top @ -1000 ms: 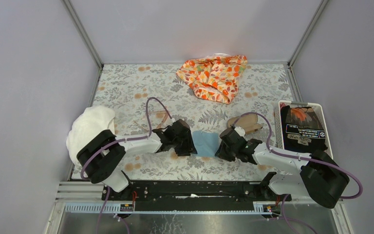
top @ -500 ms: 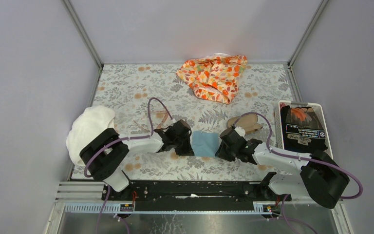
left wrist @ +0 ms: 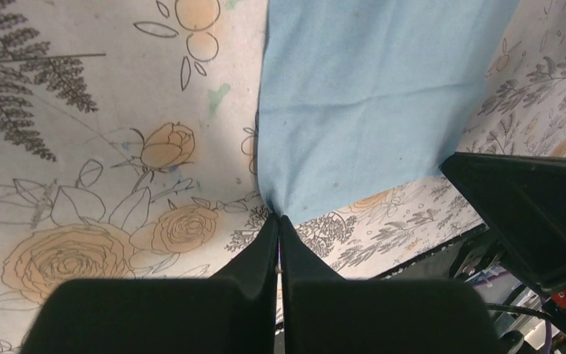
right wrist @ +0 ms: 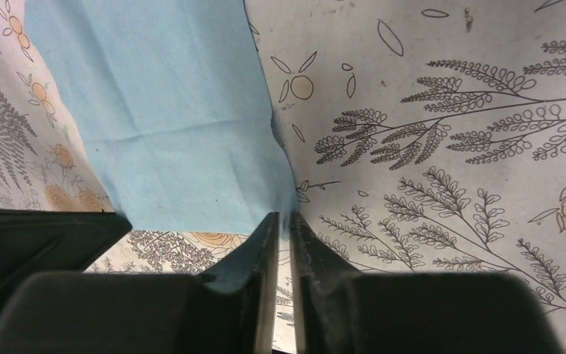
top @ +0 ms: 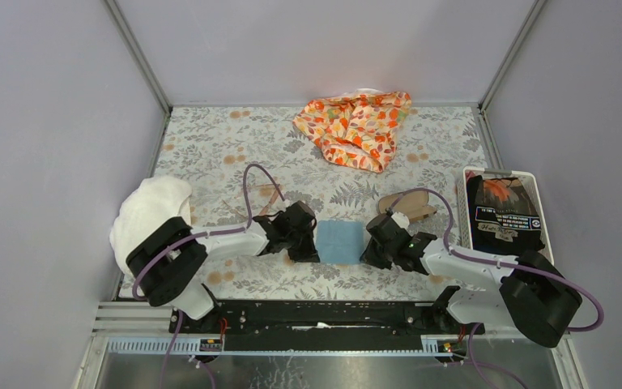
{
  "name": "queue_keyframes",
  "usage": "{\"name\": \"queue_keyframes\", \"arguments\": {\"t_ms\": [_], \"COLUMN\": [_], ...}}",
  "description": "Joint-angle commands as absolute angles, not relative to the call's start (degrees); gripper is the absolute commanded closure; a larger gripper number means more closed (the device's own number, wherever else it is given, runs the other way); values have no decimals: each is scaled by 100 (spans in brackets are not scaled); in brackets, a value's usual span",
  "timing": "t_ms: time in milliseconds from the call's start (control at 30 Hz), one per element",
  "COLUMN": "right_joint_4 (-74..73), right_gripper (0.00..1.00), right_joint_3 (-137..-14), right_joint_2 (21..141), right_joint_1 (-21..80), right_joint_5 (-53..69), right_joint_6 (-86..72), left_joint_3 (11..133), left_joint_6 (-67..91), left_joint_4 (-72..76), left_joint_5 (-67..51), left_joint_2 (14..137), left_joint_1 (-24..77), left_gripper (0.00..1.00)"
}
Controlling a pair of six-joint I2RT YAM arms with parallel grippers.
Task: Organize the sunglasses
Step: Fold the glasses cleaning cloth at the center of the board.
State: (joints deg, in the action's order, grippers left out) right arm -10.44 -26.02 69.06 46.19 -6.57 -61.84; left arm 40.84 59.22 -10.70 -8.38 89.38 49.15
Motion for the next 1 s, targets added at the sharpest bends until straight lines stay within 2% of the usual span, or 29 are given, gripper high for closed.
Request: {"name": "queue_keyframes", "arguments": {"t_ms": [0,100,467,600,767,967], "right_joint_4": [-1457,-1604,-1090,-1038,-1138,-1384], "right_gripper": [76,68,64,73,100,100], "right_joint_3": [-2570,-2548,-2390,-2423,-2471,-2683], "right_joint_2": [6747,6540,6854,6886,6767,6560], "right_joint_1": [4675,4675,4722,4786,4809,4809], "right_joint_5": [-909,-990,-647,-629,-741,-1034], "right_joint_6": [-6212,-6210,-6258,-6258,-6249,-6175], "left_joint_3": [3999,3986,3995,3999,4009,4198], "left_joint_6": [5894,5910,5990,5995,6002,5907], "left_joint_4": [-1305,-1352,-1354,-1354,-1354,-1565], "left_joint_5": [-769,-731,-710,-705,-723,-676], "left_joint_2": [8643,8570,8636,8644,8608,8552], "left_joint_1": [5000,5010,5106,5121,5122,5124], "left_gripper": [100,100,100,100,100,100]}}
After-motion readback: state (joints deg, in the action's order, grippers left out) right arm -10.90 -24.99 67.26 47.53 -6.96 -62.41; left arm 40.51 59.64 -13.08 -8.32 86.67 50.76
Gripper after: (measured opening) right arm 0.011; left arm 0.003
